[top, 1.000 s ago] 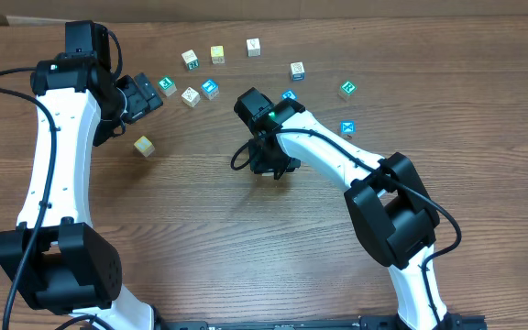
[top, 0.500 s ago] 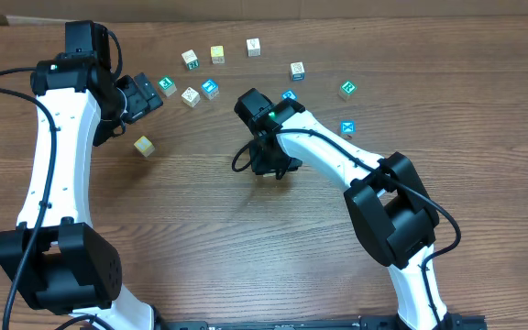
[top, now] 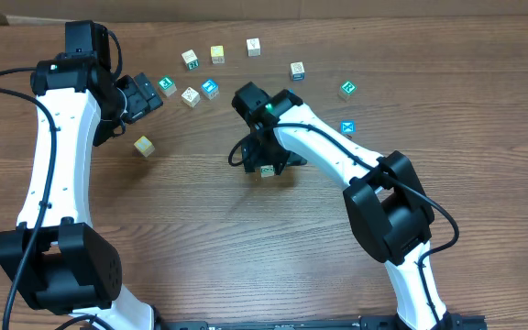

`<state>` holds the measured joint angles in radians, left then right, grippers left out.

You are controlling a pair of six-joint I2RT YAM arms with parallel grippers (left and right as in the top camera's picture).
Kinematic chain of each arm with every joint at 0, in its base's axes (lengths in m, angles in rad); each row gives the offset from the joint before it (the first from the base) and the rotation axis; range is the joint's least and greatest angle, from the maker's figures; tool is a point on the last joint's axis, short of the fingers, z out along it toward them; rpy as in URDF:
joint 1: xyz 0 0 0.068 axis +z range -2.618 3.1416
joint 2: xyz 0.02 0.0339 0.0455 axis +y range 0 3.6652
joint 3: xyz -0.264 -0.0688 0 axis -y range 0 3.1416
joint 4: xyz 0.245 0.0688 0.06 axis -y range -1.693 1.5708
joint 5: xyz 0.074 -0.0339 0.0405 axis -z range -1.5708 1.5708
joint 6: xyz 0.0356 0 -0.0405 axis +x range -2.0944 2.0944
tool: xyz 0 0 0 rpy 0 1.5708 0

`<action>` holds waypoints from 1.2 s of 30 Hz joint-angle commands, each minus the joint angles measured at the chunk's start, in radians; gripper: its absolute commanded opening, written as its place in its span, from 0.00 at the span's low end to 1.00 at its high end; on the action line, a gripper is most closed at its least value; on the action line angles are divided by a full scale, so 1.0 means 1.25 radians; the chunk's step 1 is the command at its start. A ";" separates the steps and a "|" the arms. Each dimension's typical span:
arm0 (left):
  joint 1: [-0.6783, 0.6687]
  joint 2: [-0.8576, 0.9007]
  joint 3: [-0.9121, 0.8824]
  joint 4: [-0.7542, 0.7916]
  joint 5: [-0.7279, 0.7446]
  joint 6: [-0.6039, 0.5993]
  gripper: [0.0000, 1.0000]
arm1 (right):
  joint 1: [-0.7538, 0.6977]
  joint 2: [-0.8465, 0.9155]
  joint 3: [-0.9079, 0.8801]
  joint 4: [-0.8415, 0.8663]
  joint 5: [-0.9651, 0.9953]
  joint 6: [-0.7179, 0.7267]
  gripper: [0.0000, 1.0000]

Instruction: Form a tower

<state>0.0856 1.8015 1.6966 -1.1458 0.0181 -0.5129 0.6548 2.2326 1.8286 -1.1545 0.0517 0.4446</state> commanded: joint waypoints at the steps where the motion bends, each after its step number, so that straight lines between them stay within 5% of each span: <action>1: -0.001 0.009 0.000 -0.002 -0.005 0.015 1.00 | 0.000 0.001 0.072 -0.027 0.000 -0.001 0.88; 5: -0.001 0.009 0.000 -0.002 -0.005 0.015 1.00 | -0.001 0.000 0.128 -0.084 0.000 0.000 0.88; 7: -0.001 0.009 0.000 -0.002 -0.005 0.015 1.00 | -0.002 0.000 0.159 -0.116 0.000 0.001 1.00; 13: -0.001 0.009 0.000 -0.002 -0.005 0.015 1.00 | -0.014 0.000 0.209 -0.155 -0.035 -0.004 1.00; 15: -0.001 0.009 0.000 -0.002 -0.005 0.015 0.99 | -0.023 0.000 0.209 -0.181 -0.043 0.006 0.86; 26: -0.001 0.009 0.000 -0.002 -0.005 0.015 0.99 | -0.024 -0.106 0.209 -0.192 -0.021 0.085 0.87; 36: -0.001 0.009 0.000 -0.002 -0.005 0.015 0.99 | 0.001 -0.119 0.101 -0.158 -0.020 0.273 0.81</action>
<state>0.0856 1.8015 1.6966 -1.1458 0.0181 -0.5129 0.6247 2.0933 2.0361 -1.3830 0.0151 0.7025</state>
